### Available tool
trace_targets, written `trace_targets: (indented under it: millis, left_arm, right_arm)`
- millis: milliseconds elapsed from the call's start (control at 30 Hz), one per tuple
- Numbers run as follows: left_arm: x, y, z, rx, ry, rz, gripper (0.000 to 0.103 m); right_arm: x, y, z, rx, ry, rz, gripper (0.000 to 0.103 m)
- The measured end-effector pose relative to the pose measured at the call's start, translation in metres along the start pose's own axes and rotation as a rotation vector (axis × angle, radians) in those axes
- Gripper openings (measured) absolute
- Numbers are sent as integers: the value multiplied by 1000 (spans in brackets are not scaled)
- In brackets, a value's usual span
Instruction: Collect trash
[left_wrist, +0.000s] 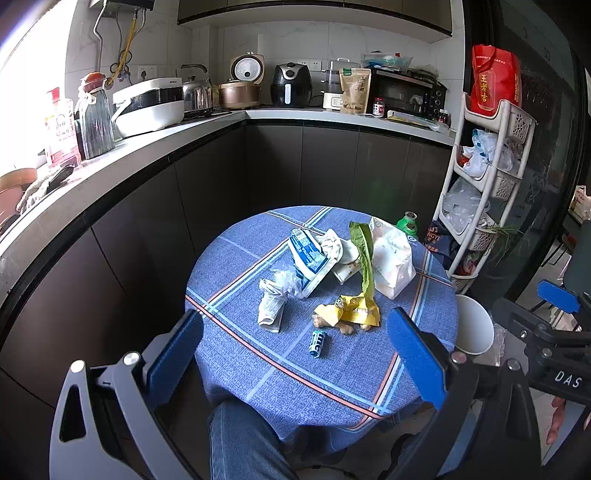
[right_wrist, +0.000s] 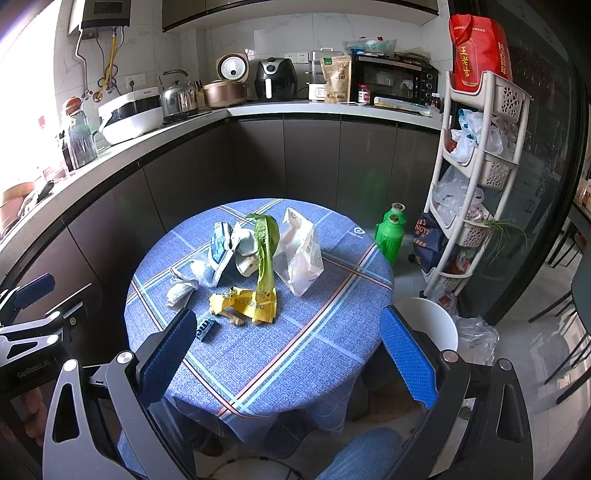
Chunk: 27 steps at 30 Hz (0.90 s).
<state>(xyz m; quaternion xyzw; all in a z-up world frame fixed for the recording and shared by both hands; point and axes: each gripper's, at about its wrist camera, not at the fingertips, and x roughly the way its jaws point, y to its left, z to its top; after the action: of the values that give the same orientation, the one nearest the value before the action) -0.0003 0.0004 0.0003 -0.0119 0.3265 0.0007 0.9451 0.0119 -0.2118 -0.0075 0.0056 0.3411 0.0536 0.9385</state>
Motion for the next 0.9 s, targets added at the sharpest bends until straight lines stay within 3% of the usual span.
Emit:
trace_targets:
  millis: [900]
  left_arm:
    - [4, -8, 3, -4, -1, -5, 99]
  right_arm:
    - [-1, 0, 2, -2, -3, 1, 95]
